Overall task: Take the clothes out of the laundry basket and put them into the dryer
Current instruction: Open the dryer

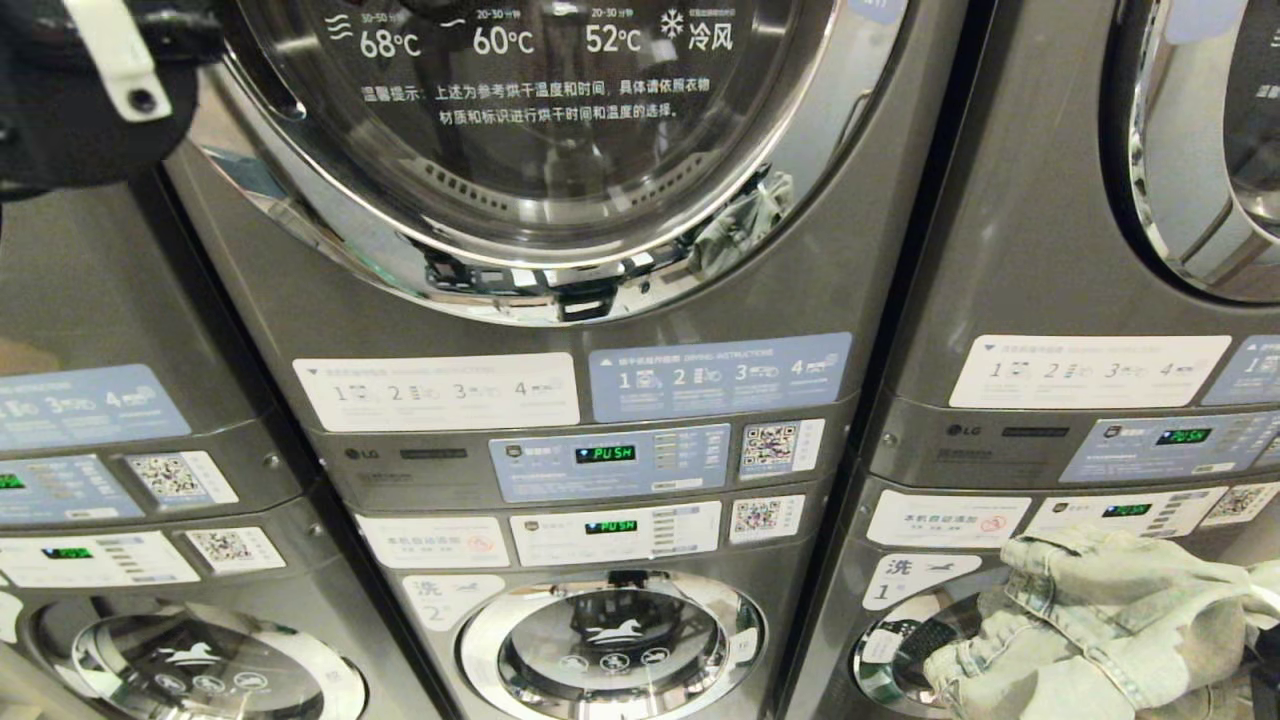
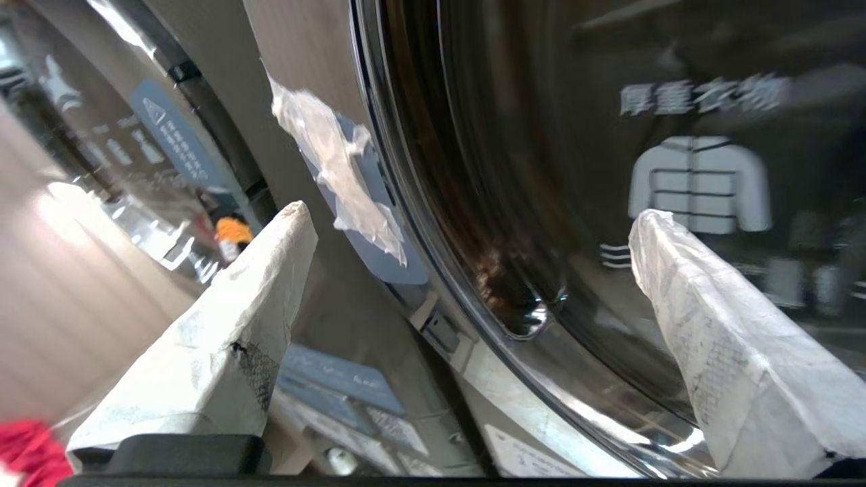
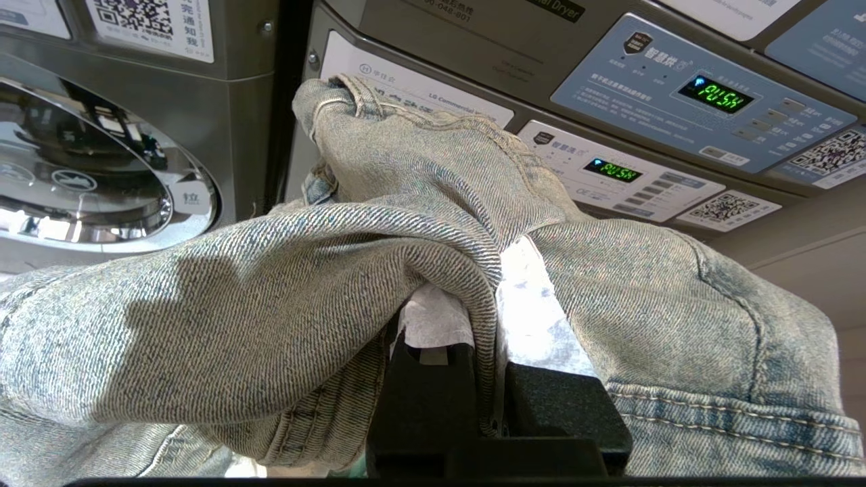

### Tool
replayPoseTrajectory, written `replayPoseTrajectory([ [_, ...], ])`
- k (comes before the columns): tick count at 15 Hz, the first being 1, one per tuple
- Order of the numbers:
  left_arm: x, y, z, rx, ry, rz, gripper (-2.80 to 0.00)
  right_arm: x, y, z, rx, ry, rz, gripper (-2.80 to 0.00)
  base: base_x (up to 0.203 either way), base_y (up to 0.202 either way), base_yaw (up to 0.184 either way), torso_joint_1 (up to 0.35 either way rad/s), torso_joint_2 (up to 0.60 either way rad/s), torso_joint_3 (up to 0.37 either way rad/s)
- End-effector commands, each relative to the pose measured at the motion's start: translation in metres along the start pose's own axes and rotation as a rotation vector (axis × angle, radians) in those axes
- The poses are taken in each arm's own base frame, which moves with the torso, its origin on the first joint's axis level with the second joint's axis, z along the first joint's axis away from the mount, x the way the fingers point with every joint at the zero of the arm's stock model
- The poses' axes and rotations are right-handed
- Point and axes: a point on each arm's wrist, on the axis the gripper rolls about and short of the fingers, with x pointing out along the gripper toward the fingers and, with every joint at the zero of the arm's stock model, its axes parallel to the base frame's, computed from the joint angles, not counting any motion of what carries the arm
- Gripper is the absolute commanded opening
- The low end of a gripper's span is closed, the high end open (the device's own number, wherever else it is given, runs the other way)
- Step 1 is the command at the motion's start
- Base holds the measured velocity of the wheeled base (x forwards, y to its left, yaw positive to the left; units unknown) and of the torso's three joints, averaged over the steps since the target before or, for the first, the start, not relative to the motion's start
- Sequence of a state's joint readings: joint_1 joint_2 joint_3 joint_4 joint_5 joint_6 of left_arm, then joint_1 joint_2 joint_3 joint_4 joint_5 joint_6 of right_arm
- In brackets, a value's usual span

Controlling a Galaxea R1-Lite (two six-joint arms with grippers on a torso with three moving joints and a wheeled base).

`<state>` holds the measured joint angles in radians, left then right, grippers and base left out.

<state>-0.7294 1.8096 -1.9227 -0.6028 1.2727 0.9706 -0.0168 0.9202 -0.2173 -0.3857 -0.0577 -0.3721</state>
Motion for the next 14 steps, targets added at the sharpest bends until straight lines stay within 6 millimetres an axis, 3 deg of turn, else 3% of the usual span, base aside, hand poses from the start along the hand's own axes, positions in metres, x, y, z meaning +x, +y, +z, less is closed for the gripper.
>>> replayPoseTrajectory([
  [1, 0.008, -0.009, -0.006, 0.028, 0.018, 0.025, 0.00, 0.000, 0.000, -0.001, -0.002, 0.002, 0.000, -2.80, 0.000, 0.000, 0.000, 0.000, 0.00, 0.000],
  [11, 0.059, 0.010, -0.021, 0.033, 0.058, 0.199, 0.00, 0.002, 0.001, -0.002, -0.004, 0.011, 0.005, -2.80, 0.000, 0.000, 0.000, 0.000, 0.00, 0.000],
  [14, 0.062, 0.016, -0.021, 0.029, 0.062, 0.217, 0.00, 0.002, 0.001, -0.002, -0.008, 0.017, 0.008, -2.80, 0.000, 0.000, 0.000, 0.000, 0.00, 0.000],
])
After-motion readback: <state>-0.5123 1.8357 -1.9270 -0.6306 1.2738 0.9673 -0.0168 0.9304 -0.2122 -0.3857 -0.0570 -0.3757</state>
